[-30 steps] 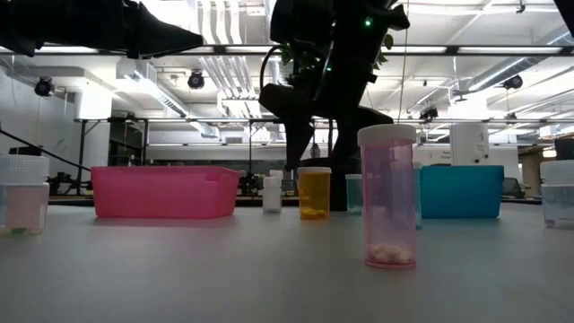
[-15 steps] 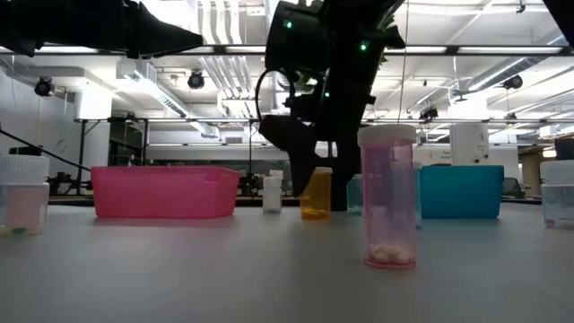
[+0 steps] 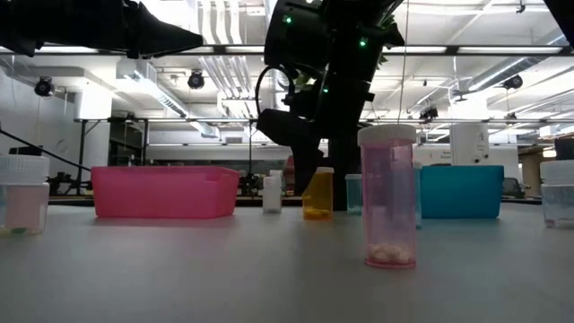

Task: Pick and place medicine bottles into bin by pill shape (circle, oval)
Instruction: Put the large orange pill bottle into the blue bin

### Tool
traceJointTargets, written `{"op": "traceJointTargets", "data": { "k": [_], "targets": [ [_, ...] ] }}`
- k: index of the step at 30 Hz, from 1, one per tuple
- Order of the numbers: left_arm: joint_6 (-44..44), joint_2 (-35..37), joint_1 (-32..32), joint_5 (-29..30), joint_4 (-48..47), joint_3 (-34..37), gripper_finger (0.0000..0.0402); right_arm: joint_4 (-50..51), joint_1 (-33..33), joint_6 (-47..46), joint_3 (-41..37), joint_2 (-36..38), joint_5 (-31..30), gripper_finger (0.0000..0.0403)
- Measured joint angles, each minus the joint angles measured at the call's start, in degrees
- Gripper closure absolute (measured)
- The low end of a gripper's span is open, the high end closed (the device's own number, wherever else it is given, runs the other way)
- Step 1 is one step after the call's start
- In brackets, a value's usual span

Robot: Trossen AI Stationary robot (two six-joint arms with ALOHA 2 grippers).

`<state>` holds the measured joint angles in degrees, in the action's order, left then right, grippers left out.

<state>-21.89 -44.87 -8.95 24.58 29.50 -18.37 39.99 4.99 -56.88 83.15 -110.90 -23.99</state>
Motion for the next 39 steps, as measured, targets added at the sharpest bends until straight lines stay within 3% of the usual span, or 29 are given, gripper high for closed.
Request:
{"op": "traceJointTargets", "data": {
  "k": [14,23,31,39],
  "targets": [
    [0.0,0.0,0.0,0.0,0.0,0.0,0.0230,0.8,1.8,1.3,0.0,6.7,0.1,0.0207],
    [0.0,0.0,0.0,0.0,0.0,0.0,0.0230,12.5,1.9,0.9,0.0,15.5,-0.4,0.0206],
    [0.0,0.0,0.0,0.0,0.0,0.0,0.0230,21.5,1.9,-0.2,0.0,21.4,-5.1,0.0205],
    [0.0,0.0,0.0,0.1,0.0,0.0,0.0230,24.4,1.1,-1.3,-3.7,25.5,-8.2,0.0207]
  ]
}}
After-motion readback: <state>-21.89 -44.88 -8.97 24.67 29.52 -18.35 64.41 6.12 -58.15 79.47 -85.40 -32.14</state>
